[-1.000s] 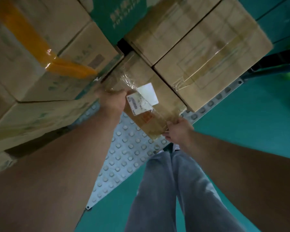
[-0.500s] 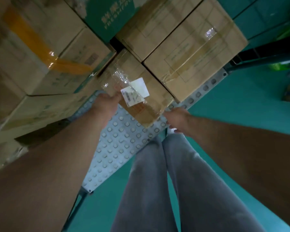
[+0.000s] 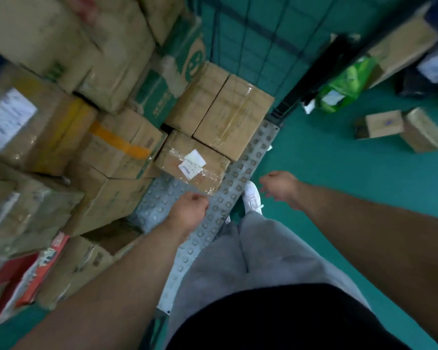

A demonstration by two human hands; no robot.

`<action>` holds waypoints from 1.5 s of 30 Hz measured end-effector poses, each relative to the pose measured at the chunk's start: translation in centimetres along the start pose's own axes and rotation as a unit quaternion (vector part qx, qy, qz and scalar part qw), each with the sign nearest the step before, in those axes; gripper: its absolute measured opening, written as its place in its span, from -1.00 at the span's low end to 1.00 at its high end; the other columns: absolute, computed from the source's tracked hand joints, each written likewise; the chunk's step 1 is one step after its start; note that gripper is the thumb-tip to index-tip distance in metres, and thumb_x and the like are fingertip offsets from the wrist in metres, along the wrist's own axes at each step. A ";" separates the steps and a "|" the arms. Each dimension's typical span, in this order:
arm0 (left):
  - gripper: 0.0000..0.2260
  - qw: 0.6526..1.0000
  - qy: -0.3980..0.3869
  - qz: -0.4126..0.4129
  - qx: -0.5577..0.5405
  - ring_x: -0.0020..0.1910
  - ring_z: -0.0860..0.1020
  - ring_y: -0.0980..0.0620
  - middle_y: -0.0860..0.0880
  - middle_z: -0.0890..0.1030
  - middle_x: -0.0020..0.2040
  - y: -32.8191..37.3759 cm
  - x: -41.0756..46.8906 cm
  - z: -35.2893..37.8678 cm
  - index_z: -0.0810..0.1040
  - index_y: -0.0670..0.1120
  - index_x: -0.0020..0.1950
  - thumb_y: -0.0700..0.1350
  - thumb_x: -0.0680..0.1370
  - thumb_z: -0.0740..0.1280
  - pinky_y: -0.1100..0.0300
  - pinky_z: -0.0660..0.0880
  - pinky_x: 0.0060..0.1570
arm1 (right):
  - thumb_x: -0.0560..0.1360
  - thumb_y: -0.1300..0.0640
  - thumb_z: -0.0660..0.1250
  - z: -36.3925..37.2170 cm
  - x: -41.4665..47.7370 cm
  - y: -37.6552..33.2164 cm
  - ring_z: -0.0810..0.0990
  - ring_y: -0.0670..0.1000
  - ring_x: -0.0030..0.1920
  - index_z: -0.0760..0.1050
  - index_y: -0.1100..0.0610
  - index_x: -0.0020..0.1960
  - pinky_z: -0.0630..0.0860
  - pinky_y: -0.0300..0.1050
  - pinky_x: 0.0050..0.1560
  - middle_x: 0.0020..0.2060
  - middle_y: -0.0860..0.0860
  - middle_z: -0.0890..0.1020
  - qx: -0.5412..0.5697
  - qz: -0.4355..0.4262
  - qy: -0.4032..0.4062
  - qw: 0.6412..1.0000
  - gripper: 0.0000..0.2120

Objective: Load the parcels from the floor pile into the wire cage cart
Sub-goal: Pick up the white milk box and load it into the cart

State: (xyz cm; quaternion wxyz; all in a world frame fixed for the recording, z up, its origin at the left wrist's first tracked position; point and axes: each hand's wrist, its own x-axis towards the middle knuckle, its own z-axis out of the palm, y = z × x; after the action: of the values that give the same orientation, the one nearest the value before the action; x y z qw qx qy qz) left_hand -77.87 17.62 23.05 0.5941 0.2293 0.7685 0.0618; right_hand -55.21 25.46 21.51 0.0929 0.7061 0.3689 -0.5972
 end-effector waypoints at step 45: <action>-0.82 0.975 -0.053 0.128 0.171 -0.24 0.55 -0.06 -0.10 0.64 -0.11 32.2 -10.2 47.0 0.58 -0.16 0.04 -0.05 0.65 0.31 0.14 0.38 -0.24 | 0.62 0.09 0.21 -42.6 -10.7 35.9 0.59 -0.01 -0.17 0.54 0.14 0.14 0.43 -0.20 -0.25 -0.02 0.04 0.68 0.423 0.007 0.145 0.894 -0.80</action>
State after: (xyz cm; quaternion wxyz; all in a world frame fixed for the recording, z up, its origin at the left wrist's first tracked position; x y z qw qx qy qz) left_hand -22.70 33.48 30.41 0.5733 0.4270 0.6992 -0.0073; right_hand 0.35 19.89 31.62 -0.2650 0.7597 0.0858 -0.5876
